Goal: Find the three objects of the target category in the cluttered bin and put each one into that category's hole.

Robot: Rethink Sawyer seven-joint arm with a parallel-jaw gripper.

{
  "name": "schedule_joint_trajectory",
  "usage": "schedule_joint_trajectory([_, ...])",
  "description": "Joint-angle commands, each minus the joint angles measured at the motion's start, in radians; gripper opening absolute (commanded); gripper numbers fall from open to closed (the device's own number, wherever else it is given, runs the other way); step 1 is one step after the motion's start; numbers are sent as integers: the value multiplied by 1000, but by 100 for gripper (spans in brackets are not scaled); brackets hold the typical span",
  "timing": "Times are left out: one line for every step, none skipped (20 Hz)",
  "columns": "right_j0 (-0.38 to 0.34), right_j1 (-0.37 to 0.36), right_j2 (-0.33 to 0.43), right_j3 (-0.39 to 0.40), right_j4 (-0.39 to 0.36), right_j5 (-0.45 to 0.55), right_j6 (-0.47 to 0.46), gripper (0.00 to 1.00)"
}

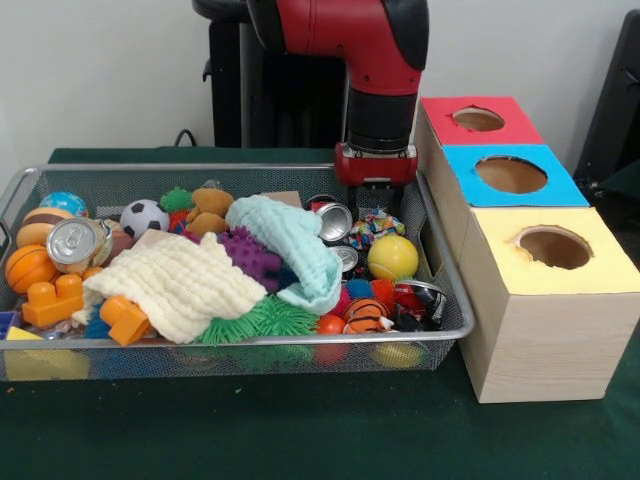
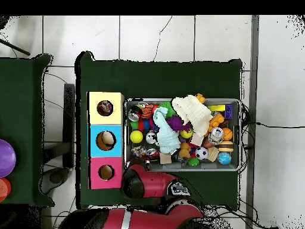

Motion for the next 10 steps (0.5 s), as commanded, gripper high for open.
schedule_joint_trajectory([-20, 79, 34, -100, 53, -58, 212, 100])
schedule_joint_trajectory([-36, 78, 40, -104, 43, -47, 201, 100])
schedule_joint_trajectory([-41, 79, 43, -106, 41, -45, 198, 100])
schedule_joint_trajectory([-47, 81, 47, -107, 39, -45, 198, 100])
schedule_joint_trajectory([-48, 81, 47, -110, 38, -43, 195, 100])
schedule_joint_trajectory([-49, 82, 48, -111, 42, -42, 198, 100])
schedule_joint_trajectory([-49, 83, 47, -109, 46, -51, 204, 100])
schedule_joint_trajectory([-50, 85, 46, -107, 50, -59, 210, 0])
schedule_joint_trajectory([-48, 84, 44, -106, 54, -53, 210, 0])
schedule_joint_trajectory([-46, 82, 41, -105, 59, -46, 211, 0])
